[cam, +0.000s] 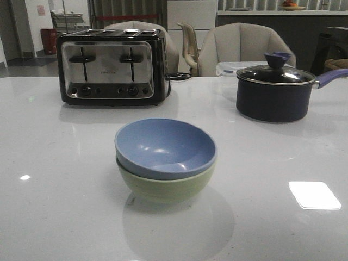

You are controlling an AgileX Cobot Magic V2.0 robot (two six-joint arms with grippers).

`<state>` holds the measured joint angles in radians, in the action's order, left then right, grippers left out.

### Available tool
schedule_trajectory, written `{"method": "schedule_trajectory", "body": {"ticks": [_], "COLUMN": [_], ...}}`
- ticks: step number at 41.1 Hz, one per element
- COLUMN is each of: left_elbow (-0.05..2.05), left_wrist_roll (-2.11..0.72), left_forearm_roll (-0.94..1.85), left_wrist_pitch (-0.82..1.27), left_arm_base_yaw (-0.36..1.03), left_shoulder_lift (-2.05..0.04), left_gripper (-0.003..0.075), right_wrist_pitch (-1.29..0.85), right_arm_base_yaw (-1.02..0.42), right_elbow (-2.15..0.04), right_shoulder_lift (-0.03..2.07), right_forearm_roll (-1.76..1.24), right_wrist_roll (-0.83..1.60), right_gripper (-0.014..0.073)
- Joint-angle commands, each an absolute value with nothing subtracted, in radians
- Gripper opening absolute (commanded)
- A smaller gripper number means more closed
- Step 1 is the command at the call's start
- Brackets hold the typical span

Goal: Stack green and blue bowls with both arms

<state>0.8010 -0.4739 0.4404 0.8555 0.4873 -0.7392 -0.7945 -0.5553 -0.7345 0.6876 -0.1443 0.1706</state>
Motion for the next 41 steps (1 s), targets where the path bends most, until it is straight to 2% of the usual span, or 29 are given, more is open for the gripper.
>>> {"method": "schedule_trajectory", "body": {"ticks": [1,32,35,41], "left_elbow": [0.826,0.826,0.826,0.826], "left_wrist_roll": [-0.471,-0.435,-0.423,-0.419], "left_forearm_roll": [0.442,0.390,0.390,0.388], "left_wrist_pitch": [0.794,0.788,0.784,0.777], "left_arm_base_yaw": [0.493,0.493,0.493,0.493], "left_shoulder_lift": [-0.735,-0.737,-0.737,-0.737], "left_gripper": [0.0437,0.0436,0.0409,0.0243], "right_wrist_pitch": [-0.731,-0.746,-0.752,-0.754], "right_arm_base_yaw": [-0.553,-0.553,-0.553,-0.553], "right_elbow": [-0.760,-0.760,-0.760,-0.760], "right_shoulder_lift": [0.686,0.687,0.687,0.687], "right_forearm_roll": [-0.147,-0.150,-0.148,-0.147], "right_wrist_roll": [0.183,0.183,0.183,0.182], "right_gripper": [0.0442,0.0437,0.0372,0.0146]}}
